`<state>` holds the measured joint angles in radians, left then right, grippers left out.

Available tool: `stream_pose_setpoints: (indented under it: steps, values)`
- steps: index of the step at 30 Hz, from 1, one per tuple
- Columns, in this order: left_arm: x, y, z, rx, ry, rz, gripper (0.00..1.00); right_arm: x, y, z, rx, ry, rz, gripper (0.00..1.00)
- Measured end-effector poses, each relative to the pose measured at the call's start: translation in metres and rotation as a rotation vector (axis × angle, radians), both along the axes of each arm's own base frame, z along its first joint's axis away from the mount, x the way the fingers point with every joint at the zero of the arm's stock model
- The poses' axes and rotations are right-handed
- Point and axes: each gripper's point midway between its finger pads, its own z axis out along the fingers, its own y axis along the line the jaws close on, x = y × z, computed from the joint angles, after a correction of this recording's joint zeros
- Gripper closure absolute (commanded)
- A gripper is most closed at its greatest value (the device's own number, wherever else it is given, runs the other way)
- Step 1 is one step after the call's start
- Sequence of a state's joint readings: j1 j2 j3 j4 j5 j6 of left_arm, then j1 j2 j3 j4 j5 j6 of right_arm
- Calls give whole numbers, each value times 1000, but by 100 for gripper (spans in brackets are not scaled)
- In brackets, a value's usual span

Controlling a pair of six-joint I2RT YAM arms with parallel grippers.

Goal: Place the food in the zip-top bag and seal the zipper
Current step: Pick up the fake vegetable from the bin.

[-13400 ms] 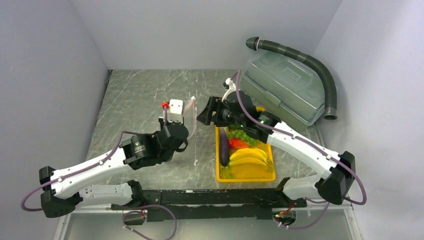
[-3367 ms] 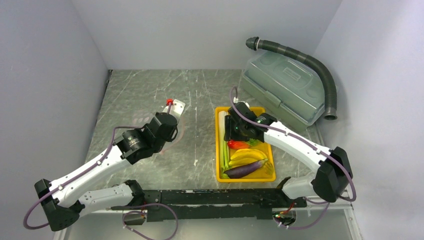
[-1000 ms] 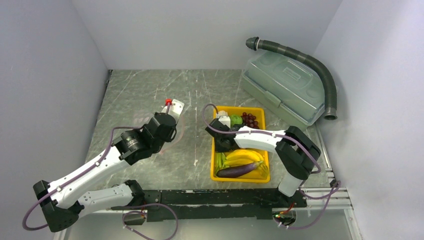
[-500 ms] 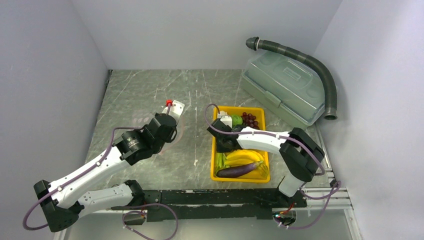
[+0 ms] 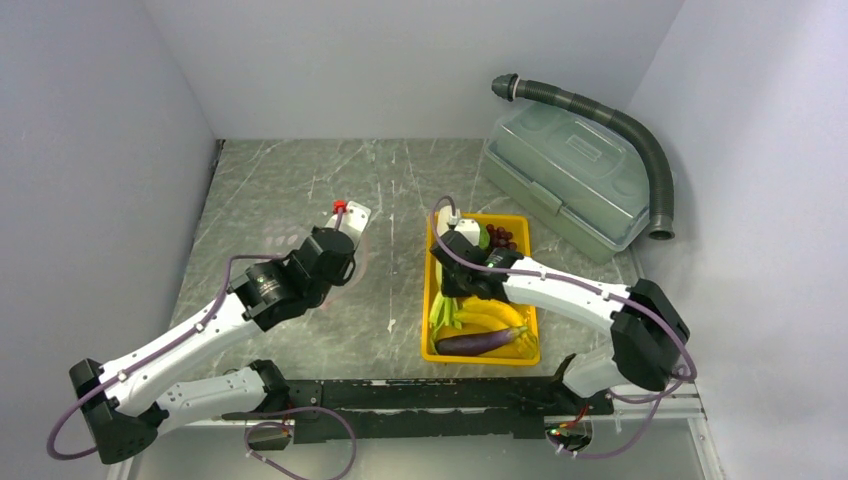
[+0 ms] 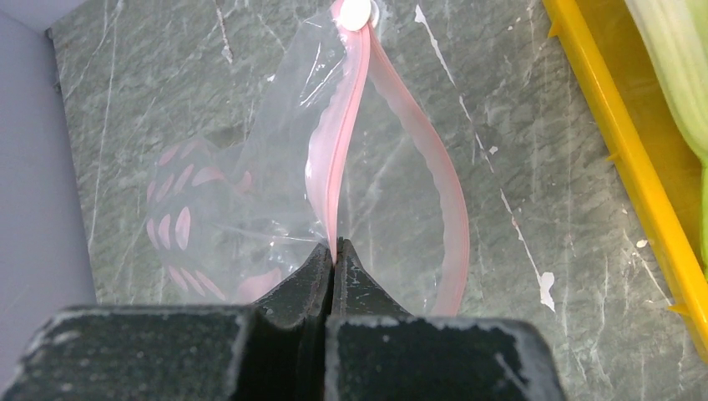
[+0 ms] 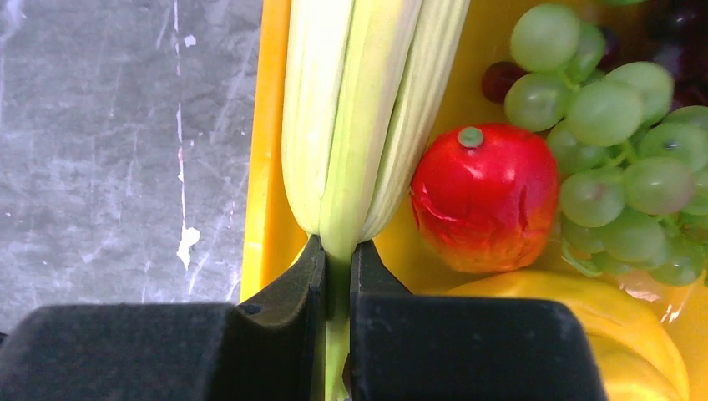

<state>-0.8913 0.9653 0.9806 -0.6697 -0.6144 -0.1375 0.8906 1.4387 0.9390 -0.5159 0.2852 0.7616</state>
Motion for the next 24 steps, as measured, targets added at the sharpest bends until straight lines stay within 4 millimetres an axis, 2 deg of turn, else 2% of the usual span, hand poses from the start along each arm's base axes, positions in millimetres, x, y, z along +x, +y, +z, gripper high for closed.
stream_pose_setpoints:
  steps: [11, 18, 24]
  values:
    - [4, -6, -9, 14, -1, -19, 100, 6, -11, 22, 3, -85, 5, 100]
    - [4, -11, -20, 22, 6, -54, 100, 7, -15, 57, 62, -174, 27, 100]
    - [5, -17, -18, 4, 0, -80, 100, 9, -18, 86, 102, -262, 58, 100]
